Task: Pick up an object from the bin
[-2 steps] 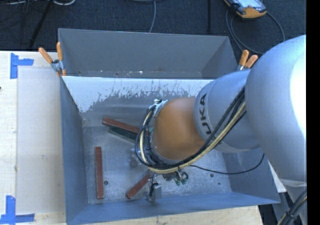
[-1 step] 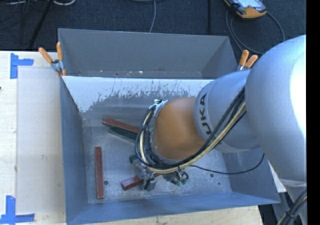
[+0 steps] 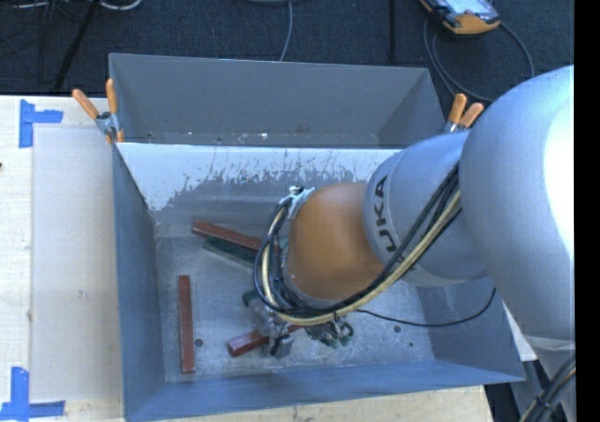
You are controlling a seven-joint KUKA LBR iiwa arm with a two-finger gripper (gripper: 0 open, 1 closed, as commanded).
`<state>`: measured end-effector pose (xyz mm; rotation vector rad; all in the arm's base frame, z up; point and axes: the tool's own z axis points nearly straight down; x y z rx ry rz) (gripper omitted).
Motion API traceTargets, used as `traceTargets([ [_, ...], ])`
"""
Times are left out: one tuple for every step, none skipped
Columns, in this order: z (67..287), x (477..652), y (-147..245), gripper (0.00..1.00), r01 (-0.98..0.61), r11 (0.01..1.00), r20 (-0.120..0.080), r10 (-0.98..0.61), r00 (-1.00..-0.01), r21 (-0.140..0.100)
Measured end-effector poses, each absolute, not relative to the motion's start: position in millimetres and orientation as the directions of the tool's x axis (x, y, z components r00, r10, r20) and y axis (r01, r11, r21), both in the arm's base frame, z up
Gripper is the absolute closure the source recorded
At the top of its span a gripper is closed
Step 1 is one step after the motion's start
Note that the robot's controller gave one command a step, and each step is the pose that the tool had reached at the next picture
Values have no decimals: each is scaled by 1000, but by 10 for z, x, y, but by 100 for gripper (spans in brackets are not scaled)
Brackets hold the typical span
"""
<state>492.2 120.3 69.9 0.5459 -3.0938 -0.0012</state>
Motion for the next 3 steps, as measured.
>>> traceTargets([
  [1949,5009,1288,100,-364,931,0,-364,-931,1],
  [1949,5009,1288,100,-365,931,0,-365,-931,0],
  [2488,4944,1036,100,-367,930,7,-367,-930,2],
])
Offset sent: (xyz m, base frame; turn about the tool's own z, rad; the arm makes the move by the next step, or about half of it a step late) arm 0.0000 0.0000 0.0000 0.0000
